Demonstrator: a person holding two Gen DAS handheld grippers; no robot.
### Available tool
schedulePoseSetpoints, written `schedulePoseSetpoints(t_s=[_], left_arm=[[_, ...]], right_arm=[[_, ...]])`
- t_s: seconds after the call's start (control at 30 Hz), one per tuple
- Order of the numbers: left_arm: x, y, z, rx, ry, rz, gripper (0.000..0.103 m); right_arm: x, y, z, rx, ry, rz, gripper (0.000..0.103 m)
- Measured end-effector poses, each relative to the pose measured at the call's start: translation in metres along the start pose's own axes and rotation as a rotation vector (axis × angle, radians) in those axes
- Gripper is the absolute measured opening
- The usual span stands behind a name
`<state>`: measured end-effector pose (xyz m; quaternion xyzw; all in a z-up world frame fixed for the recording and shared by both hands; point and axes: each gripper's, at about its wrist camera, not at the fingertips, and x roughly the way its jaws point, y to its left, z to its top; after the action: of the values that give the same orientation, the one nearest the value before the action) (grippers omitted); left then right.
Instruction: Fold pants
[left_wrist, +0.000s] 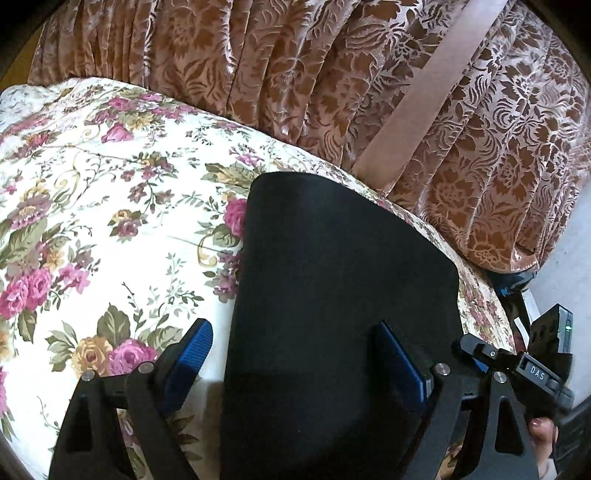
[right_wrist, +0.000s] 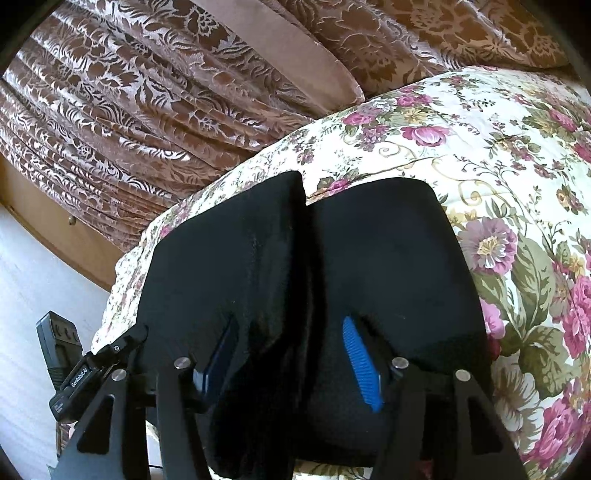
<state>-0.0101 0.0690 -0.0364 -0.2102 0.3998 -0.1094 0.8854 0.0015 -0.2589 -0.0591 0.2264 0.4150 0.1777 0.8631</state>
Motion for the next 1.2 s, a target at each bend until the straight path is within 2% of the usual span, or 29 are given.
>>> schedulePoseSetpoints(t_s=[0.37, 0.63, 0.7, 0.8, 0.9, 0.93, 0.97, 1.0, 1.03, 1.07, 1.13, 1.2], left_arm=[[0.000, -0.002, 0.000, 0.006, 0.002, 0.010, 0.090], [0.002, -0.003, -0.002, 0.016, 0.010, 0.014, 0.090], [0.001, -0.003, -0.003, 0.020, 0.007, 0.017, 0.090], [0.002, -0.002, -0.002, 0.018, 0.010, 0.017, 0.090], [0.003, -0.003, -0.003, 0.016, 0.009, 0.022, 0.090], [0.003, -0.003, -0.003, 0.017, 0.009, 0.026, 0.090], [0.003, -0.003, -0.003, 0.018, 0.009, 0.029, 0.090], [0.002, -0.003, -0.003, 0.020, 0.010, 0.037, 0.090], [0.002, -0.003, -0.003, 0.022, 0.012, 0.040, 0.090], [0.001, -0.004, -0.003, 0.023, 0.012, 0.044, 0.090], [-0.001, -0.007, -0.002, 0.031, 0.005, 0.061, 0.090], [-0.008, -0.016, -0.001, 0.064, -0.014, 0.084, 0.090]], right_arm=[[0.008, 0.006, 0.001, -0.041, 0.021, -0.034, 0.060], [0.012, 0.008, 0.001, -0.057, 0.042, -0.018, 0.060], [0.013, 0.011, -0.001, -0.067, 0.057, 0.011, 0.060], [0.016, 0.019, -0.006, -0.112, 0.077, 0.040, 0.062], [0.023, 0.031, -0.010, -0.182, 0.073, -0.005, 0.062], [0.025, 0.033, -0.010, -0.190, 0.066, -0.013, 0.057], [0.027, 0.035, -0.011, -0.194, 0.059, -0.017, 0.048], [0.030, 0.038, -0.011, -0.200, 0.060, -0.027, 0.045], [0.031, 0.040, -0.011, -0.203, 0.057, -0.030, 0.036], [0.032, 0.041, -0.011, -0.201, 0.054, -0.023, 0.021], [0.029, 0.046, -0.010, -0.202, 0.046, 0.008, 0.015], [0.021, 0.055, -0.010, -0.258, 0.020, -0.027, 0.014]])
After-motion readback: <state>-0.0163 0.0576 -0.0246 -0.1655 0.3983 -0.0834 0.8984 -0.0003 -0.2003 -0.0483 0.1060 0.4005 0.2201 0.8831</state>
